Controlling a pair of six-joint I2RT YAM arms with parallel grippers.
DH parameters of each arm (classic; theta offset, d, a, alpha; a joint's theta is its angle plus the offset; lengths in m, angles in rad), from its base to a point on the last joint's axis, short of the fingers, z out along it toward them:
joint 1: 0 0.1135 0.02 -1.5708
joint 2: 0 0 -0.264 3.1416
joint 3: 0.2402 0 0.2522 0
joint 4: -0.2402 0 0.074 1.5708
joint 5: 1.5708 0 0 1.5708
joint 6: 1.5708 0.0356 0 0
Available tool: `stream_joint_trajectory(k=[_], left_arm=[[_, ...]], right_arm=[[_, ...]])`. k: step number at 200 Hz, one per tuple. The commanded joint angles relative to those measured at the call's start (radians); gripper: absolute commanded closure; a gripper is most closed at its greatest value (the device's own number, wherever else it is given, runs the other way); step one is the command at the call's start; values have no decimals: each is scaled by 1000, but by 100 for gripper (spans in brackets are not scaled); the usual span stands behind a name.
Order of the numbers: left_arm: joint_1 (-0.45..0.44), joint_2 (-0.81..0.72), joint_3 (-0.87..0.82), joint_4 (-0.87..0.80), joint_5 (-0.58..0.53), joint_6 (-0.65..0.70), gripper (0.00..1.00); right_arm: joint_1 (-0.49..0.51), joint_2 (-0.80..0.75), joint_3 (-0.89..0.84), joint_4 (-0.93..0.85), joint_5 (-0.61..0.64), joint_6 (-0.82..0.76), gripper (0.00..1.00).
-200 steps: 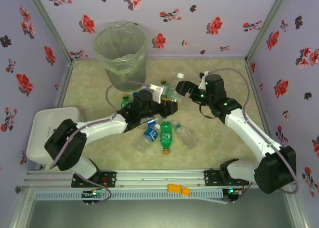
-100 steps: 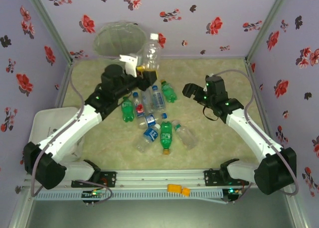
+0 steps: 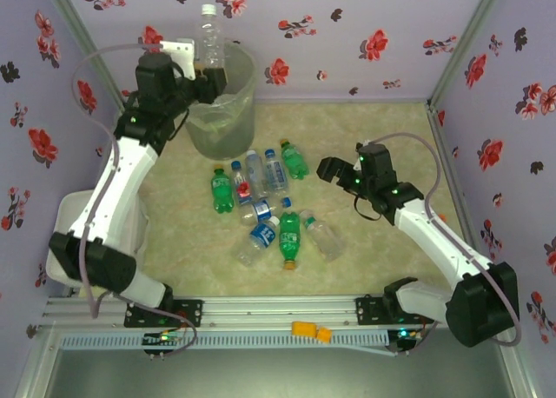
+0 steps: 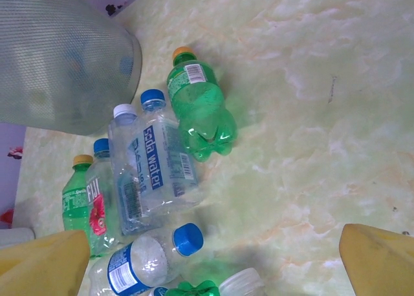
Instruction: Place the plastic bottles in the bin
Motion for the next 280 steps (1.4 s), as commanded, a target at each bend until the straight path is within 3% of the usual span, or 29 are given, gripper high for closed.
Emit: stream_joint_trajectory(k=[1,46,79,88,110,126,139,160,187,221,280], left_arm=[[46,97,134,-188,-15,24,83],[91,296,350,-361,-18,13,82],[92,404,466,-476,-12,5,74],[91,416,475,-485,-11,3,66],[91,415,471,-486,-13,-4,28],[91,403,471,-485,-14,-12,10],[91,380,470,-482,-14,-20,0],[90,323,452,-461,-15,-27,0],[84,202,342,-380,-13,-49,0],[67,-32,29,-173,-7,-98,0],[38,-406,-552,92,-4,-246,0]], right_arm=[[-10,-35,-36,80,-22,-21,0],[-24,-63,-95,155,-37,-22,0],[-33,-38,-84,108,-29,-12,0],[-35,-31,-82,102,-40,-29,0],[-35,-23,-91,107,-23,-28,0],[-35,-21,-96,109,-20,-28,0],[-35,-21,-102,120,-31,-32,0],[-35,-20,-119,150,-47,-30,0],[-34,-11,-132,183,-80,-30,0],[-16,15,-123,215,-106,-35,0],[119,59,-106,218,54,-124,0]])
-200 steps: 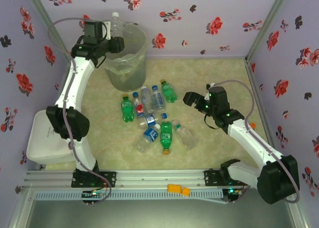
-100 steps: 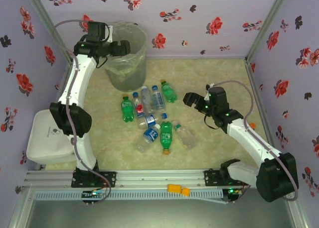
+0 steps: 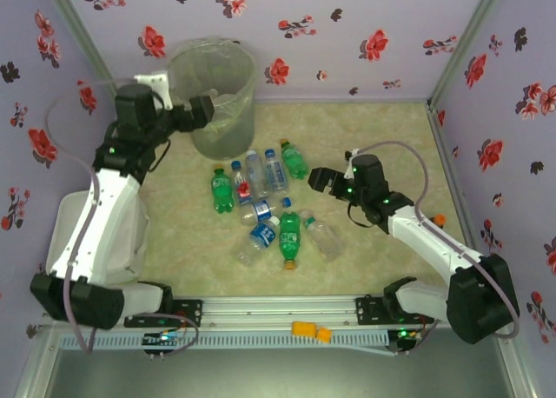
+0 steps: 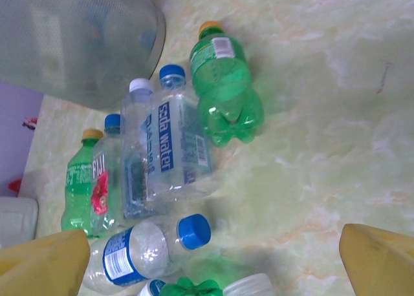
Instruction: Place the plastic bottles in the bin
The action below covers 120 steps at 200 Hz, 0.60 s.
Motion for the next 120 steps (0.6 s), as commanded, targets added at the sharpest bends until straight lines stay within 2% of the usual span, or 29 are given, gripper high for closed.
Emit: stream_joint_trajectory(k=[1,33,60,90,120], left_arm=[[-18,-96,-179,134,9,-93,0],[-47,-250,-424,180,-24,-174,0],[-64,-301,-596,232,-86,-244,0],[-81,-250,-700,289,-131,-308,0],[-92,-142,-713,316,-144,-327,0]], right_arm=[[49,30,15,24,87,-67,0],[72,106,55,10,97,-63,0],[74,176,125,-43,84,-60,0],[83,214,158,-41,75,-40,0],[92,223,156,-21,71,-10,0]])
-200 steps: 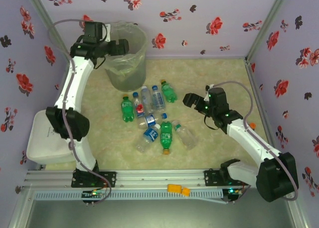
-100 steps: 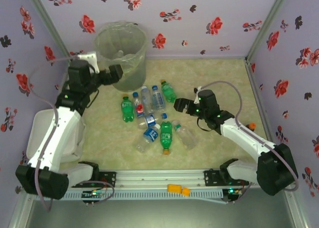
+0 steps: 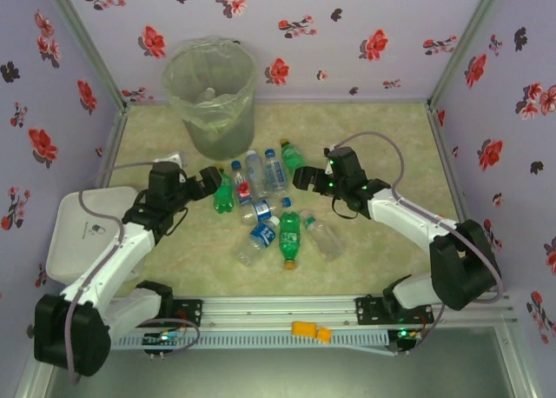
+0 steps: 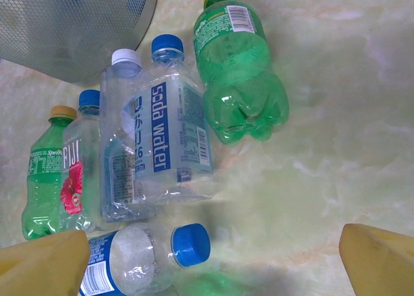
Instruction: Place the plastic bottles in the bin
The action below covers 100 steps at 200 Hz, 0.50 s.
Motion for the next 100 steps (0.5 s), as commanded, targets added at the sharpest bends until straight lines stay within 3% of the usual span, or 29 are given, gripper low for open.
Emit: stream_joint_trajectory(k=[1,100], left_arm=[[-14,66,-7,82,-42,-48,0],[-81,416,114,36,-27,-26,0]], right_arm=[[13,9,21,1,13,26,0],[17,-78,-46,-30,65,11,0]])
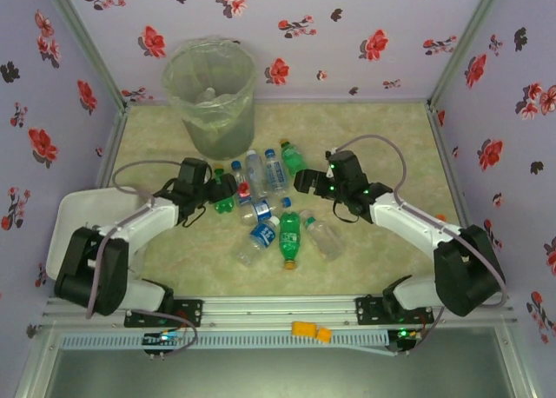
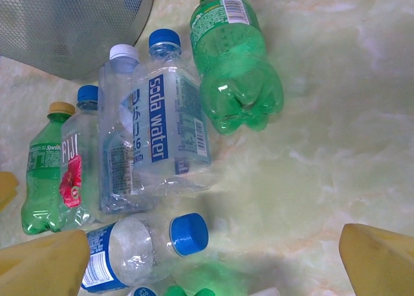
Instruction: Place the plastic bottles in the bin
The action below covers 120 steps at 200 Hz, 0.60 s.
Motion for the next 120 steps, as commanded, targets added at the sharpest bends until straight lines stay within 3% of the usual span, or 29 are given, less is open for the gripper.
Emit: stream_joint_trajectory(k=[1,35,77,120], left_arm=[[-8,51,43,-16,-13,3,0],[-10,110,54,-22,-23,22,5],[-10,128,22,1,-84,39,18],[-8,165,4,47,-90,17,21]], right_arm=[[6,-32,-10,-24,40,-6,0],[6,-33,-12,-29,56,-9,0],[6,-32,-18,-28,51,-7,0],[6,-25,-8,-40,54,-8,0]])
